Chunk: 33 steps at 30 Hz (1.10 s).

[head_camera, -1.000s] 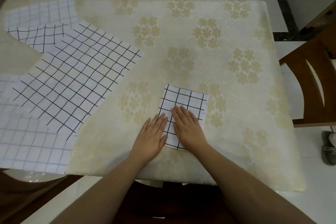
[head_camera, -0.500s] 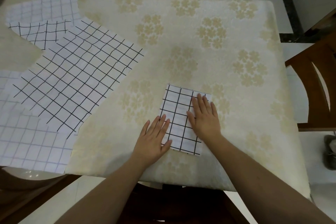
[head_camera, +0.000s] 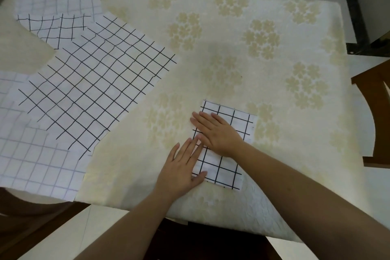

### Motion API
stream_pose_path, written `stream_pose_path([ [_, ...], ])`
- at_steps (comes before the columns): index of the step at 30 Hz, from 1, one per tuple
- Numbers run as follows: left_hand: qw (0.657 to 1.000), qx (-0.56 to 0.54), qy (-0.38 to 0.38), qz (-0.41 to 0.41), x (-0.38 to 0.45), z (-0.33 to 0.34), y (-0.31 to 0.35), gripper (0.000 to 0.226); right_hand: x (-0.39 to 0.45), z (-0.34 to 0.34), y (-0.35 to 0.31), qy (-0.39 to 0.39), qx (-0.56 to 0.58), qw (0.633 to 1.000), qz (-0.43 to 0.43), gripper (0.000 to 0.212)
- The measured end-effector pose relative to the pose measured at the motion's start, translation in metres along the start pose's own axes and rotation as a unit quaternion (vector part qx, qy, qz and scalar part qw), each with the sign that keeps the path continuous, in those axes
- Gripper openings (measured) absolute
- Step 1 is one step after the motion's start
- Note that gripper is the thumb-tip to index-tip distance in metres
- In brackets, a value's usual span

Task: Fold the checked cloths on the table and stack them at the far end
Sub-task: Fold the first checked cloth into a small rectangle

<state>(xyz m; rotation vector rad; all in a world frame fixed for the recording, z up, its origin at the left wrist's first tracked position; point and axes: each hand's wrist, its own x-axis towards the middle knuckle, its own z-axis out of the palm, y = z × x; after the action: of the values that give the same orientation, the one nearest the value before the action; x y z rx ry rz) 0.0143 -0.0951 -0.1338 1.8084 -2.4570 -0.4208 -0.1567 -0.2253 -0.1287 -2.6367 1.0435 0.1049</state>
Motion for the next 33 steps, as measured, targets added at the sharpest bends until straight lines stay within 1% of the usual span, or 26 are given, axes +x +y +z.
stream_pose_path([
  [5, 0.999, 0.03, 0.003, 0.015, 0.0, 0.0, -0.001, 0.079, 0.015, 0.0, 0.013, 0.0, -0.036, 0.999, -0.01, 0.064],
  [9, 1.0, 0.027, 0.007, 0.013, 0.0, -0.001, 0.0, 0.078, 0.024, -0.004, 0.02, 0.001, -0.047, 0.999, -0.014, 0.069],
  [16, 0.999, 0.029, -0.014, 0.01, 0.001, -0.003, 0.0, 0.078, 0.042, -0.017, 0.044, 0.012, -0.05, 0.998, 0.028, 0.068],
  [18, 0.999, 0.028, -0.012, 0.01, 0.0, -0.004, 0.001, 0.078, 0.044, -0.021, 0.052, 0.009, -0.047, 0.997, 0.056, 0.07],
  [21, 1.0, 0.026, -0.008, 0.015, -0.001, -0.004, 0.001, 0.079, 0.045, -0.028, 0.065, 0.01, -0.048, 0.991, 0.126, 0.074],
  [23, 0.999, 0.029, -0.012, 0.017, 0.0, -0.004, 0.0, 0.079, 0.043, -0.034, 0.07, 0.026, -0.047, 0.985, 0.165, 0.074],
  [25, 0.999, 0.033, -0.02, 0.016, -0.001, -0.004, 0.0, 0.08, 0.039, -0.037, 0.065, 0.051, -0.041, 0.982, 0.175, 0.07],
  [28, 0.999, 0.037, -0.03, 0.012, 0.0, -0.005, 0.001, 0.08, 0.029, -0.033, 0.029, 0.063, -0.034, 0.989, 0.128, 0.062],
  [30, 0.999, 0.038, -0.036, 0.007, 0.0, -0.005, 0.001, 0.08, 0.02, -0.02, -0.004, 0.062, -0.016, 0.991, 0.115, 0.059],
  [33, 0.999, 0.029, -0.038, 0.001, 0.0, -0.005, 0.002, 0.081, 0.009, 0.001, -0.033, 0.065, 0.001, 0.989, 0.134, 0.059],
])
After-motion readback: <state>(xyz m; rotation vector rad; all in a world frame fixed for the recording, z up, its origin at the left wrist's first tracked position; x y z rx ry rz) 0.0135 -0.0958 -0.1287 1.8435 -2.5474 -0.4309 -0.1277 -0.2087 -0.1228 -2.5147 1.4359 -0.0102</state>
